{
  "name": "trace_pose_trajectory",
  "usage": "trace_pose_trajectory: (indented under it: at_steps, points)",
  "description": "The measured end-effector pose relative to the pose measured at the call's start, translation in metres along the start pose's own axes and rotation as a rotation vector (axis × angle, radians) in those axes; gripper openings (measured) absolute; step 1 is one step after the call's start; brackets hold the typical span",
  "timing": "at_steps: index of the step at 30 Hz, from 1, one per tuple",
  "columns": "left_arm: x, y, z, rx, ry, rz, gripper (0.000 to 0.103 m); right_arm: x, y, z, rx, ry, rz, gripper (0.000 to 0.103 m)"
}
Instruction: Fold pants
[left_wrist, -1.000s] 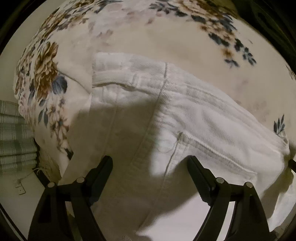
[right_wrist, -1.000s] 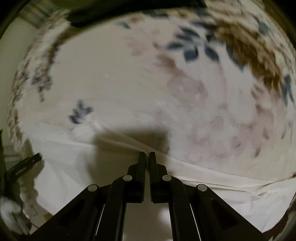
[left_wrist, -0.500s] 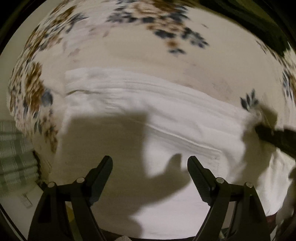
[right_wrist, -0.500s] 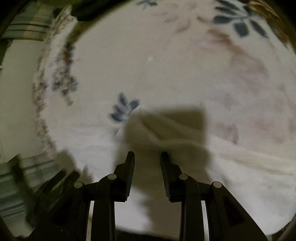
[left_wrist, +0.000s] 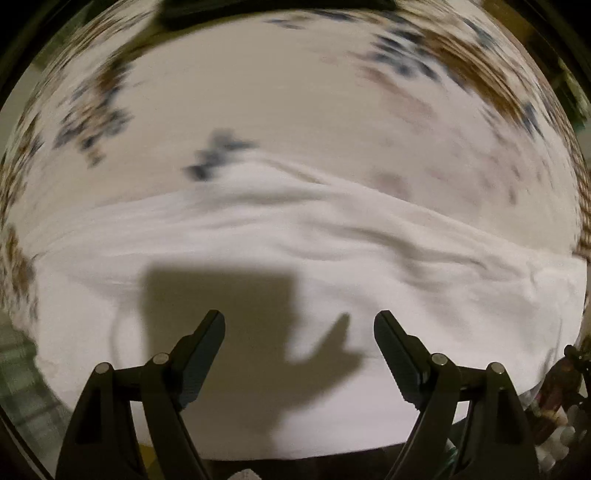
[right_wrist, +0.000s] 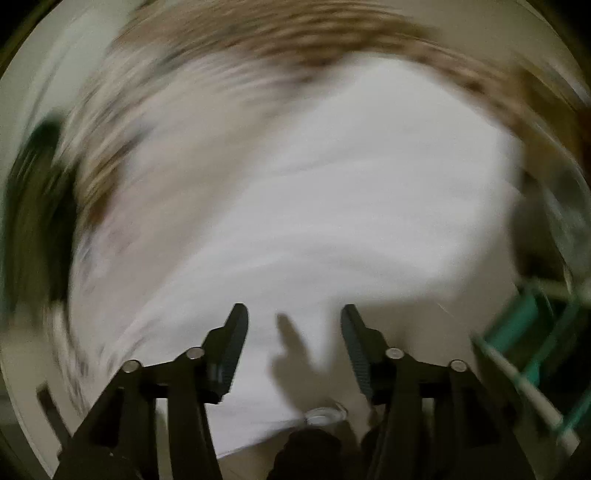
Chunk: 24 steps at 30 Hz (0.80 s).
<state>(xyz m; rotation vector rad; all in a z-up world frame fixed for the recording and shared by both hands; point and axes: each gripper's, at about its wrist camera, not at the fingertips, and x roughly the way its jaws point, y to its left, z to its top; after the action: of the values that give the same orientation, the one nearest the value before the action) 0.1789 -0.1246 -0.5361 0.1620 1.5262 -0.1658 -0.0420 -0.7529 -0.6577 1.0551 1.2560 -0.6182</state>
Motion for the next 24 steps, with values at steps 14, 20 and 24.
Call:
trace_pose_trajectory:
  at_steps: [14,20,24]
  points:
    - [0.069,-0.028,0.022,-0.008,0.106,-0.050,0.103,0.022,-0.156,0.064,0.307,-0.118,0.460,0.051]
    - [0.071,-0.041,0.050,-0.045,0.110,-0.029,0.103,0.020,-0.143,0.056,0.284,-0.185,0.500,0.049]
    - [0.070,-0.048,0.051,-0.067,0.092,-0.022,0.103,0.031,-0.082,0.037,0.218,-0.194,0.519,0.048]
